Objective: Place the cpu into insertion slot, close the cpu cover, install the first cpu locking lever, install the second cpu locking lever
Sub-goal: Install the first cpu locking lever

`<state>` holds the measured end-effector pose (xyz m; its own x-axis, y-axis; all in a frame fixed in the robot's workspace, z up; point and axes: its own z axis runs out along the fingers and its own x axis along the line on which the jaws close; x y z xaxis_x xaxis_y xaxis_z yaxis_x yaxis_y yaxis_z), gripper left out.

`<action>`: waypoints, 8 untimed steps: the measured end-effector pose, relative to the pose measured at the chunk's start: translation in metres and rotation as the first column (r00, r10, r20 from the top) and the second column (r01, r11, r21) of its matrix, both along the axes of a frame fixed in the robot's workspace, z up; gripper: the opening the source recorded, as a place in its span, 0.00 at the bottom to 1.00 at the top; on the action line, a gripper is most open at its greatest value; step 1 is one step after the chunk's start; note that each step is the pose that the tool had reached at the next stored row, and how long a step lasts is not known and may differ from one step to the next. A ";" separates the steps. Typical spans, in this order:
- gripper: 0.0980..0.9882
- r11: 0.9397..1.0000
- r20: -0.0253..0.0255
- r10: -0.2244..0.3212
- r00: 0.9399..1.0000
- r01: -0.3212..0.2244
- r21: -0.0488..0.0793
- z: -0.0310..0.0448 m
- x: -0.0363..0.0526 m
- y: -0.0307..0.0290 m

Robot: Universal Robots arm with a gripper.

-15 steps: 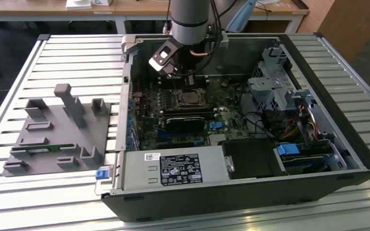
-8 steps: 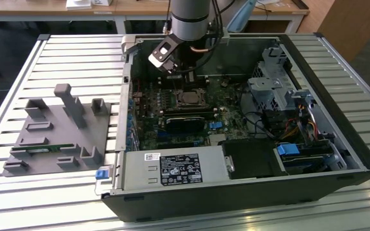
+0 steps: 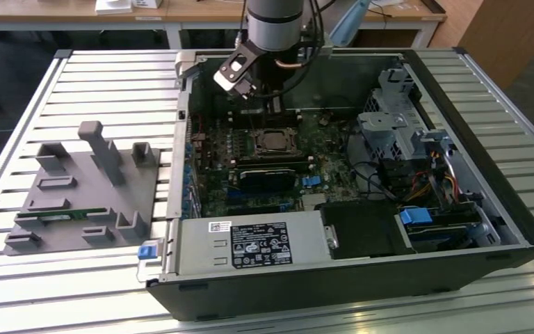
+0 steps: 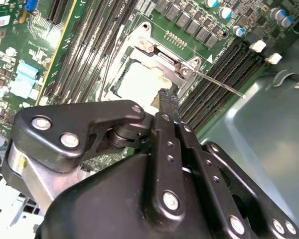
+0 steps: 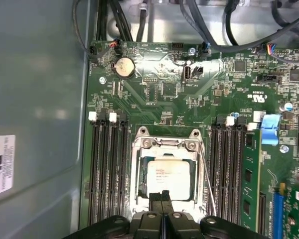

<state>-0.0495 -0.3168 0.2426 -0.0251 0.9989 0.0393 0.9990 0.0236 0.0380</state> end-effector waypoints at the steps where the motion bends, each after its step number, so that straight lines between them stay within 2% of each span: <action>1: 0.01 1.000 0.000 0.000 1.000 0.000 0.000 0.0021 0.0000 0.0000; 8: 0.01 1.000 0.000 0.009 1.000 -0.009 0.000 0.0175 0.0000 0.0000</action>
<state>-0.0496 -0.3168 0.2601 -0.0343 0.9986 0.0392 0.9987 0.0329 0.0380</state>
